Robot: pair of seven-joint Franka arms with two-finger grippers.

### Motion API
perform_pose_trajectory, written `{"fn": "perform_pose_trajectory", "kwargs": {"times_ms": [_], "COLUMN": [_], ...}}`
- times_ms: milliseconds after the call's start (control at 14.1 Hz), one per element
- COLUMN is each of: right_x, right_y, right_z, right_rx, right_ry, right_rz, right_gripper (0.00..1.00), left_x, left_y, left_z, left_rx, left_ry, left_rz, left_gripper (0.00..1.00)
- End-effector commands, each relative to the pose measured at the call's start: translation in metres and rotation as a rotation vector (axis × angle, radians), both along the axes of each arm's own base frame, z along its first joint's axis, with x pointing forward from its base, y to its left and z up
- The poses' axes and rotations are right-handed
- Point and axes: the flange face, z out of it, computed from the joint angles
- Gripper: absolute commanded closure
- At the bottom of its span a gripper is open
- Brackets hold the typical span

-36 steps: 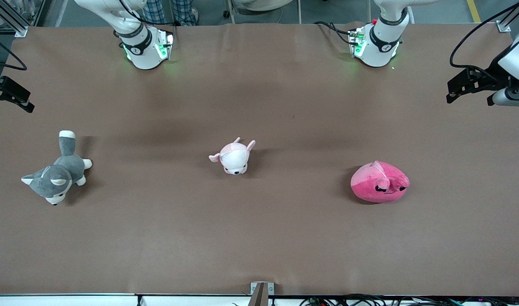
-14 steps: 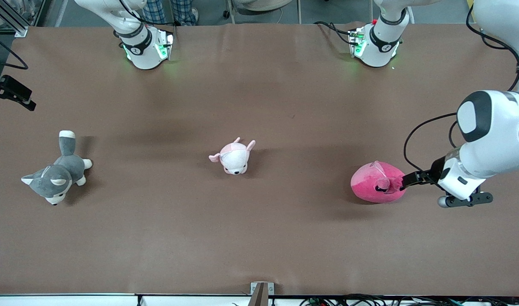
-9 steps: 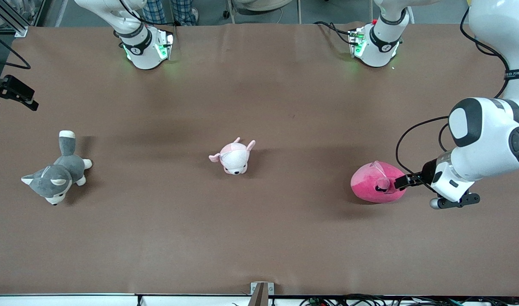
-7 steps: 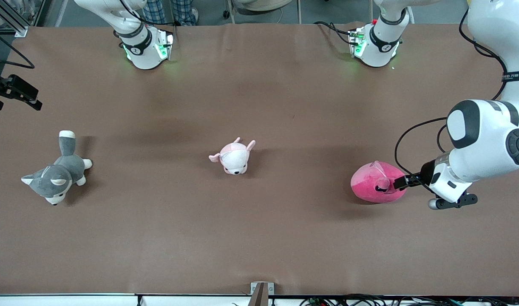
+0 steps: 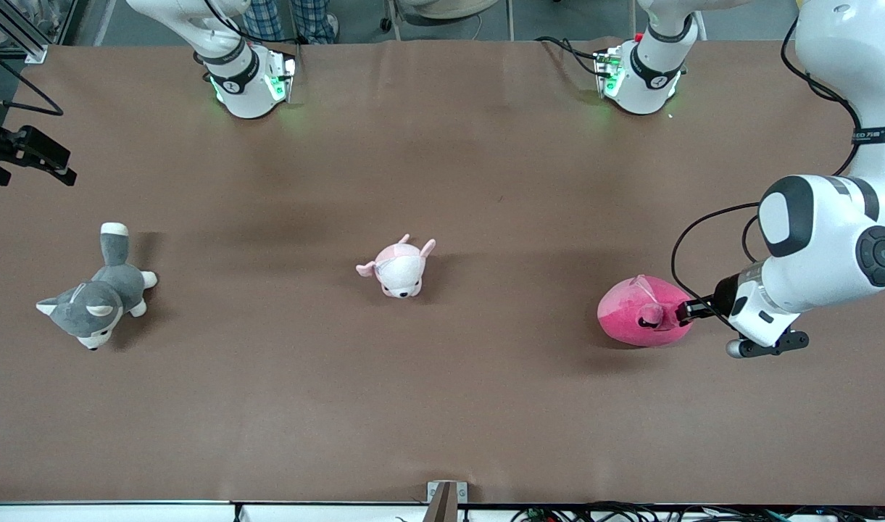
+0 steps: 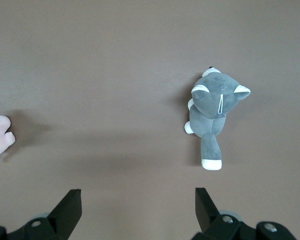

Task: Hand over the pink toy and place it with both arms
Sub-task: 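Lower the left gripper and grasp the pink plush by its ears, then lift the pink plush with the left gripper while the right gripper approaches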

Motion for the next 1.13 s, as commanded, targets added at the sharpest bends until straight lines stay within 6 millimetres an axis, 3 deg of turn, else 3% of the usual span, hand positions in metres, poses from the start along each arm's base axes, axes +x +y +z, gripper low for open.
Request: {"fn": "perform_pose_trajectory", "kwargs": {"times_ms": [0,212,495,707,848,1061], "right_x": [-0.004,-0.003,-0.002,0.001,0.005,0.012], "right_y": [0.009,0.019,0.035,0.066,0.092,0.110], "right_z": [0.000,0.003,0.004,0.002,-0.002,-0.008], "right_rx": [0.009,0.049,0.196,0.358,0.397,0.533], "right_ry": [0.003,-0.005,-0.006,0.017,0.028,0.057], "right_rz": [0.010,0.019,-0.040,-0.076,-0.049,-0.050], "right_gripper": [0.00,0.00,0.00,0.12,0.13,0.20], "left_x": [0.001,0.000,-0.002,-0.002,0.000,-0.009], "left_y": [-0.003,-0.008,-0.017,-0.046,-0.068,-0.114], "left_z": [0.003,0.019,0.063,0.101,0.133,0.170], "left_rx": [-0.010,-0.012,-0.020,-0.047,-0.069,-0.129], "left_ry": [-0.012,-0.030,-0.087,-0.085,-0.092,-0.080], "left_rz": [0.019,0.013,0.030,0.059,0.085,0.081], "left_gripper": [0.95,1.00,1.00,1.00,1.00,1.00]}}
